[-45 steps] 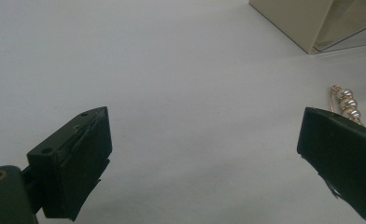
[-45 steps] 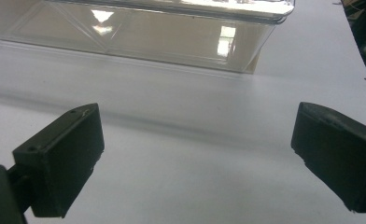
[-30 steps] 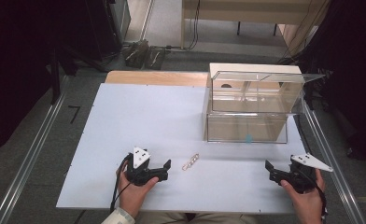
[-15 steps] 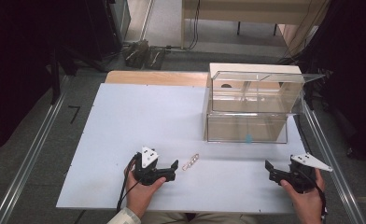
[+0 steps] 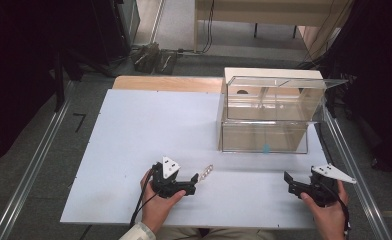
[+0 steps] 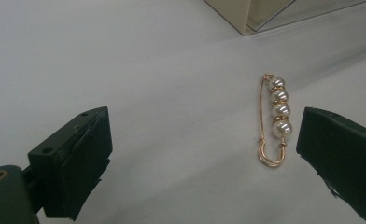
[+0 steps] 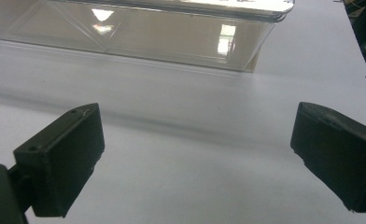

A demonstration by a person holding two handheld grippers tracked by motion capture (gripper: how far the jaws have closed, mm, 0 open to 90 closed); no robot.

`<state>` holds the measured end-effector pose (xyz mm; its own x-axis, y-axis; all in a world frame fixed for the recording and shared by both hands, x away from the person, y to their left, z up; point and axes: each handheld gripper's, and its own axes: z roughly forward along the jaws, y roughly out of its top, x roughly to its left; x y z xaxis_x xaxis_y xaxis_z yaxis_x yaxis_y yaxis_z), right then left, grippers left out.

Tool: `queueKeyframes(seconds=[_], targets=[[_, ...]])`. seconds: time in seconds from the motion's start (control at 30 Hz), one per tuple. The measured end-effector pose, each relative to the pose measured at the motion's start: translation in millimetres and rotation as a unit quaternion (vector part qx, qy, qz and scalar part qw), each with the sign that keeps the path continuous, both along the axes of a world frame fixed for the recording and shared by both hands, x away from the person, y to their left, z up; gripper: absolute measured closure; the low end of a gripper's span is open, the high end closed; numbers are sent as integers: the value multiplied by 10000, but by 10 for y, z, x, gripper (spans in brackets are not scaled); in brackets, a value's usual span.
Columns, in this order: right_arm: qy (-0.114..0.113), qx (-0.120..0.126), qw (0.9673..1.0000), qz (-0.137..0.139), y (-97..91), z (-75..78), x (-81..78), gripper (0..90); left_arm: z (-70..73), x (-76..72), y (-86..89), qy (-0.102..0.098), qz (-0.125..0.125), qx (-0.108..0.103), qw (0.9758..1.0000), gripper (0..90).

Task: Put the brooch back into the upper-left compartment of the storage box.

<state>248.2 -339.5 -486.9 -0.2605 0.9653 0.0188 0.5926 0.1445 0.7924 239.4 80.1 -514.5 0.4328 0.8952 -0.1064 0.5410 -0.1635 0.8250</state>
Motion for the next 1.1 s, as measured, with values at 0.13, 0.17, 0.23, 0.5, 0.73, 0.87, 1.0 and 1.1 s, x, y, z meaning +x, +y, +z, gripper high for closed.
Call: queueKeyframes(seconds=[0.13,0.17,0.23,0.5,0.73,0.87,1.0,1.1], targets=[[-3,-2,10000,-1,0,0,1,15,-5,39,-65,112,-98,66,9999,43],[3,-2,10000,6,0,-1,2,15,-7,49,-81,111,-109,72,9999,43],[7,-3,10000,8,0,-2,2,15,-6,58,-106,142,-130,117,9997,44],[6,-4,10000,5,0,-1,2,16,-11,100,-189,204,-180,186,9995,57],[1,-16,10000,9,2,-3,6,16,-17,132,-278,257,-259,283,9989,59],[8,-5,10000,6,1,-1,3,16,-19,139,-308,254,-298,328,9987,62],[8,-5,10000,5,0,-1,3,16,-21,151,-345,298,-380,400,9980,89],[6,-4,10000,3,1,-1,3,16,-27,153,-363,288,-378,404,9981,125]])
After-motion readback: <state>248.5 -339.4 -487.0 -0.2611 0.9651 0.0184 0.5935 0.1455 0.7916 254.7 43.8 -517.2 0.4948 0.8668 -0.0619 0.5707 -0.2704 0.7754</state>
